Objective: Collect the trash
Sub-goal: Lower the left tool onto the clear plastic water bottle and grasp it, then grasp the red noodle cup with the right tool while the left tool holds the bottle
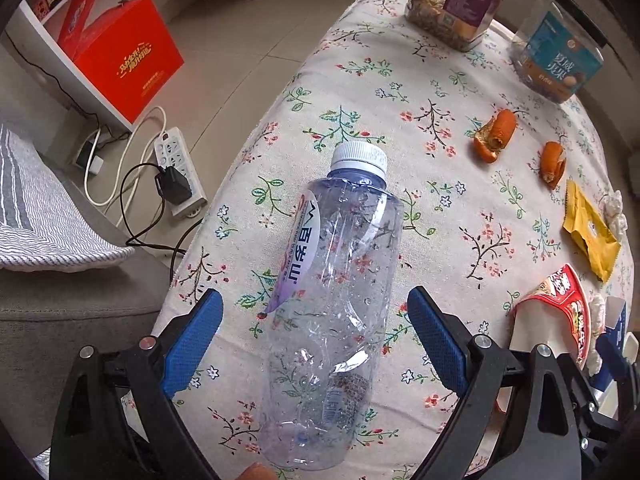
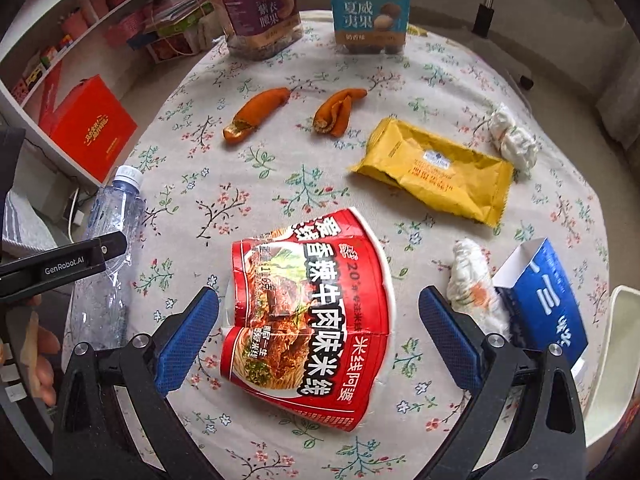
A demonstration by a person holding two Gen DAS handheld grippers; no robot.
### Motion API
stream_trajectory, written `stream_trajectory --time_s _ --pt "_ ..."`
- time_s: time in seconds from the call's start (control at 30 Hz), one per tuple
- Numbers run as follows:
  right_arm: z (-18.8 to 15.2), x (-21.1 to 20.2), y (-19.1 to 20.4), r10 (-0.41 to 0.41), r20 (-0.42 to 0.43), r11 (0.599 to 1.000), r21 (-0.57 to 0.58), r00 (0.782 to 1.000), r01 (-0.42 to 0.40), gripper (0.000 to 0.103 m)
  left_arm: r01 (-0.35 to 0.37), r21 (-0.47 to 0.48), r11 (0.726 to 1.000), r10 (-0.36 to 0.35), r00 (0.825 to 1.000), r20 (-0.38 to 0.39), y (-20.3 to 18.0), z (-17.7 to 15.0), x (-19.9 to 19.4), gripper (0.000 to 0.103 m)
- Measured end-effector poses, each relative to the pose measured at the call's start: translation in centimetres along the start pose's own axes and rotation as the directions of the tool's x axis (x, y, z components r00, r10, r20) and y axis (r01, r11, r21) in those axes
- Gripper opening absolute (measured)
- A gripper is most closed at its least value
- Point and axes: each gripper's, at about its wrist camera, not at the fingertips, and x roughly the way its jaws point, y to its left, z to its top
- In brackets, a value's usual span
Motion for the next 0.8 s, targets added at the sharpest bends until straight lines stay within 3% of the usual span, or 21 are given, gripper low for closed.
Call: stream_trajectory --time_s 0.13,0.17,0.2,0.23,0.6,0.8 --pt "-0.1 0.5 0.0 0.023 -0.011 1.000 0.017 1.000 -0.023 0.096 0.004 0.013 1.000 -0.004 1.000 -0.013 0.0 -0.1 0.4 0.089" --pt "0.0 0.4 0.0 0.038 -0.010 0.999 0.017 0.999 -0.038 0.091 0.005 0.017 1.000 -0.005 1.000 -0.008 0.0 -0.1 0.4 0.085" --pt "0.0 0.4 0.0 0.048 -0.014 0.999 0.022 0.999 -0.048 0.089 0.007 0.027 1.000 -0.007 1.000 -0.010 -0.2 -0.2 0.5 0.069" --pt "0.0 0.3 -0.1 0.054 -0.013 0.998 0.028 0.998 -0.053 0.088 0.021 0.033 0.999 -0.020 1.000 -0.018 -0.3 -0.2 0.5 0.061" --pt "0.6 -2.4 -0.4 0.051 0.122 0.999 -0.005 0.991 -0.051 0.087 0.057 0.065 0.996 -0.063 0.993 0.100 -2.0 -0.3 -2.3 0.052" --pt "0.9 -4.3 -1.7 0.008 0.231 1.000 0.009 0.973 -0.010 0.087 0.055 0.087 0.995 -0.075 0.968 0.239 -3.6 -0.2 -5.1 0.042"
